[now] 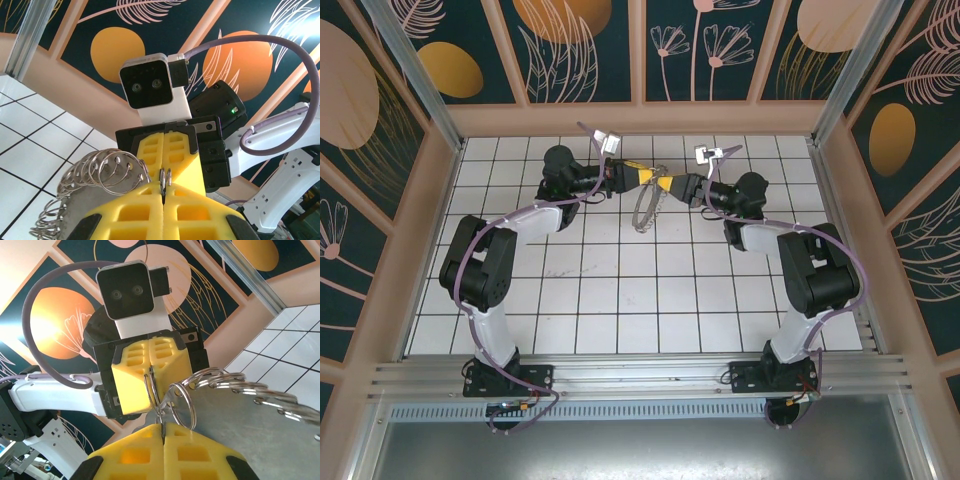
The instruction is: Put the keys on the keyring
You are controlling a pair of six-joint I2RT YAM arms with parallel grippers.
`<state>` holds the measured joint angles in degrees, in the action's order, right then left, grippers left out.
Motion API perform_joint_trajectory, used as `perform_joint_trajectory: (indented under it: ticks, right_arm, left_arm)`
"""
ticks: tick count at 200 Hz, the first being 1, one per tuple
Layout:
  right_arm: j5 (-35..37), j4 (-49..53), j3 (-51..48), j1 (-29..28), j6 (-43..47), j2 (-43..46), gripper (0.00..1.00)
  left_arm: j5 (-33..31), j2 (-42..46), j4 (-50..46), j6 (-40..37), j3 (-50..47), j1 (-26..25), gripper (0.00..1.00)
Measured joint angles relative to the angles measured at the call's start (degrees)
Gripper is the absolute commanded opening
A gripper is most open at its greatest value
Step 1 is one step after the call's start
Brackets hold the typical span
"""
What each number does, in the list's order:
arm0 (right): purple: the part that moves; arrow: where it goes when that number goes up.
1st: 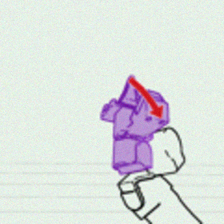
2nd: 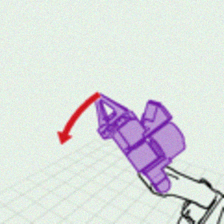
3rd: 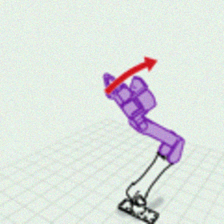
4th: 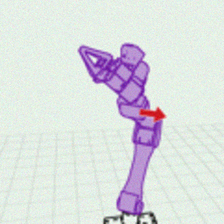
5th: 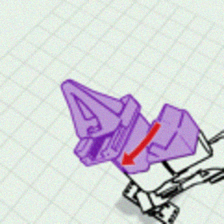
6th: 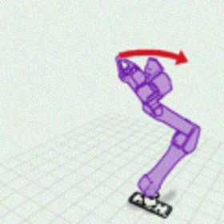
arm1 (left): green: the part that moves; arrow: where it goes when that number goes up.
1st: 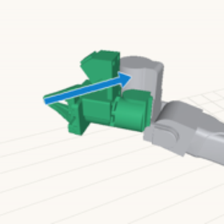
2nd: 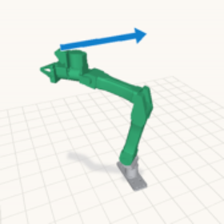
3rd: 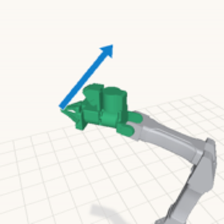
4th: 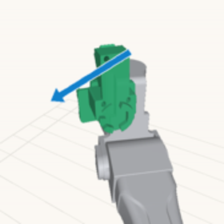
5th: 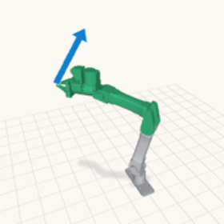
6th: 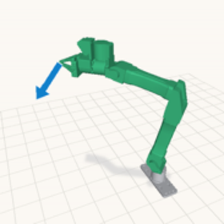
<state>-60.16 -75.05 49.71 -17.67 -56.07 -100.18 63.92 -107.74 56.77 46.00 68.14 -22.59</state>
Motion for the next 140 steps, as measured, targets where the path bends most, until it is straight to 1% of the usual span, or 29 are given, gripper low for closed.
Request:
perform_joint_trajectory:
  ticks: [71, 75, 83, 89, 99, 109, 123, 140]
  right_arm:
    - [0.76, 1.88, 0.22, -1.84, 0.66, -0.17, 0.00]
    - [0.76, 2.23, 0.26, -1.84, 0.94, -0.17, 0.04]
    - [0.76, 3.28, 0.33, -1.88, 1.79, -0.15, 0.16]
    - [0.76, 4.26, 0.37, -1.88, 2.32, -0.02, 0.19]
    - [0.55, 6.58, 0.26, -1.90, 4.04, 0.42, 0.21]
    - [0.55, 9.55, -0.26, -1.88, 5.70, 1.27, 0.27]
    - [0.57, 13.94, -1.55, -1.77, 8.50, 3.39, 0.31]
    - [0.59, 19.63, -3.26, -1.55, 12.17, 7.02, 0.32]
  left_arm:
    - [0.09, 0.00, 1.66, 1.29, -0.33, 0.00, 0.00]
    - [0.09, 0.00, 1.70, 1.31, -0.39, 0.00, 0.00]
    - [-0.04, 0.00, 1.70, 1.42, -0.52, 0.00, 0.00]
    - [-0.13, 0.00, 1.70, 1.46, -0.66, 0.00, 0.00]
    - [-0.68, 0.00, 1.73, 1.64, -0.79, 0.00, 0.00]
    - [-1.38, 0.02, 1.81, 1.70, -0.79, 0.00, 0.00]
    - [-2.01, 0.04, 2.05, 1.73, -0.85, 0.00, 0.00]
    - [-2.73, 0.11, 2.27, 1.90, -0.98, 0.00, 0.00]
